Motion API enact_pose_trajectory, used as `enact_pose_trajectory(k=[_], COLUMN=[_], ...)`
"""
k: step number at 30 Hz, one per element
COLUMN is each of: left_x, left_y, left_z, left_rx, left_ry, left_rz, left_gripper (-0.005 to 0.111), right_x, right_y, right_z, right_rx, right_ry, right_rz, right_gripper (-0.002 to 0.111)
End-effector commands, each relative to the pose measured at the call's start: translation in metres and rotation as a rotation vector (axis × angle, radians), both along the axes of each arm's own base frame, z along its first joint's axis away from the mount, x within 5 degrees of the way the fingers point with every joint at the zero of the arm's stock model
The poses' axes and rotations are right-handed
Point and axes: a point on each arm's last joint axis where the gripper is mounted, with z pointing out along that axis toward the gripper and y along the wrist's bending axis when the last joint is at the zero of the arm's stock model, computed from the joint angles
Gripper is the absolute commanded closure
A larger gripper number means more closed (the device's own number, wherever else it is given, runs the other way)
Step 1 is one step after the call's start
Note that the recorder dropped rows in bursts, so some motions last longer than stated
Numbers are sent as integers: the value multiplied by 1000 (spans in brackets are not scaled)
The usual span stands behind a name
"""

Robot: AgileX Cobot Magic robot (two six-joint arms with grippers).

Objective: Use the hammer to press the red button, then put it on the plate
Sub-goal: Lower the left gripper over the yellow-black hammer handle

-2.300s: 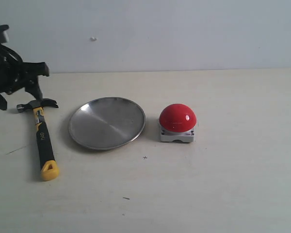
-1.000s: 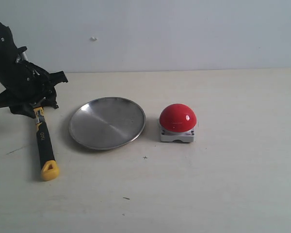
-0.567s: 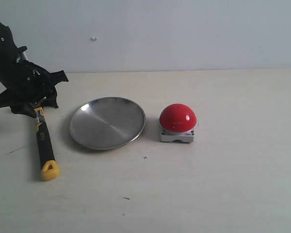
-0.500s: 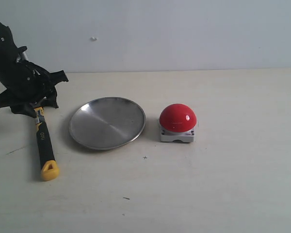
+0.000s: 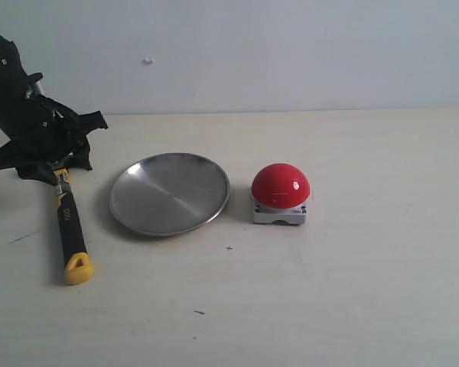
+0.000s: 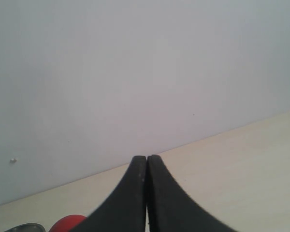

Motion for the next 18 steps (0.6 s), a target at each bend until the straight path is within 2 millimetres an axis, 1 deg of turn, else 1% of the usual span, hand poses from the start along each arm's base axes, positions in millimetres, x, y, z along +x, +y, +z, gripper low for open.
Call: enact_pose_trajectory(k=[1,5,11,15,18], left_x=[3,4,9,12,17], left_y=[3,4,5,5,4], left_z=[2,2,4,6,8], left_rx=[32,55,69,37,24], left_ry=[-27,-35,-97,-132,-187], left_rz=[-20,-33,-48,7,5], left_gripper=[53,53,53,53,53], right_x=[0,0,0,0,0], right_y=[0,0,0,0,0], right_z=[-1,-1,-1,-1,-1], right_rx=[-11,-11,-11,-11,-11], right_ry=[0,0,0,0,0], right_rz=[1,1,1,1,1], right_gripper=[108,108,108,108,108])
